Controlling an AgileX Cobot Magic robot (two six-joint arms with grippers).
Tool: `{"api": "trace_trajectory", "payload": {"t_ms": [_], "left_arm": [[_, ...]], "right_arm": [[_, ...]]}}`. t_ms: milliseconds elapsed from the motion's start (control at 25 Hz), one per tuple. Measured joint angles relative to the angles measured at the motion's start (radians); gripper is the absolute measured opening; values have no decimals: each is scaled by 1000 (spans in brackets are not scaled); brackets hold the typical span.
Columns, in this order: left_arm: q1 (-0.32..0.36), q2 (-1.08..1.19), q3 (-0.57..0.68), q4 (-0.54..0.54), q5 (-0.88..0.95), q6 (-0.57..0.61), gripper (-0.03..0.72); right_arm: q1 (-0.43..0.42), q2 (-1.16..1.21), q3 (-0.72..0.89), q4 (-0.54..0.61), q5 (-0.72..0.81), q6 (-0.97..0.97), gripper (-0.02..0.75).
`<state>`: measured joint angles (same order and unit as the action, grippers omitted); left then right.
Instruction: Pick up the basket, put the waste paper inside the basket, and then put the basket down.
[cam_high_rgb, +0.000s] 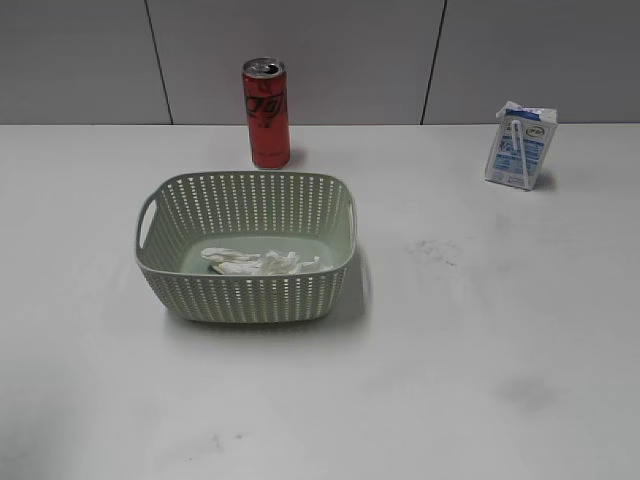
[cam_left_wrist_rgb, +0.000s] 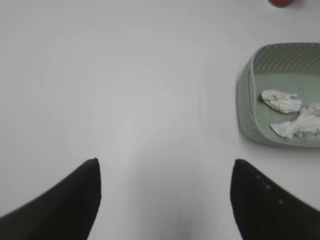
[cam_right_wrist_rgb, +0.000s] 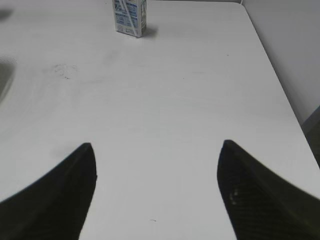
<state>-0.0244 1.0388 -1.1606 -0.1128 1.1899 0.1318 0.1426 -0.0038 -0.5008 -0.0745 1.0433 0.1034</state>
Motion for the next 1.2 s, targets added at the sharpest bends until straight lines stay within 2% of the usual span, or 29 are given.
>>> {"api": "trace_trajectory", "payload": {"t_ms": [280,400,680,1200], "left_arm": [[0,-571,444,-21,-162,8,593],[0,-776,561,-31,-148,8,593],[0,-1037,655,-31,-95,-5,587],[0,-1042,672,-30,-101,-24,584]], "right_arm": [[0,0,0,0,0,1,569],[0,0,0,0,0,1,569],[0,0,0,0,1,2,569],[0,0,1,-15,1,2,569]]}}
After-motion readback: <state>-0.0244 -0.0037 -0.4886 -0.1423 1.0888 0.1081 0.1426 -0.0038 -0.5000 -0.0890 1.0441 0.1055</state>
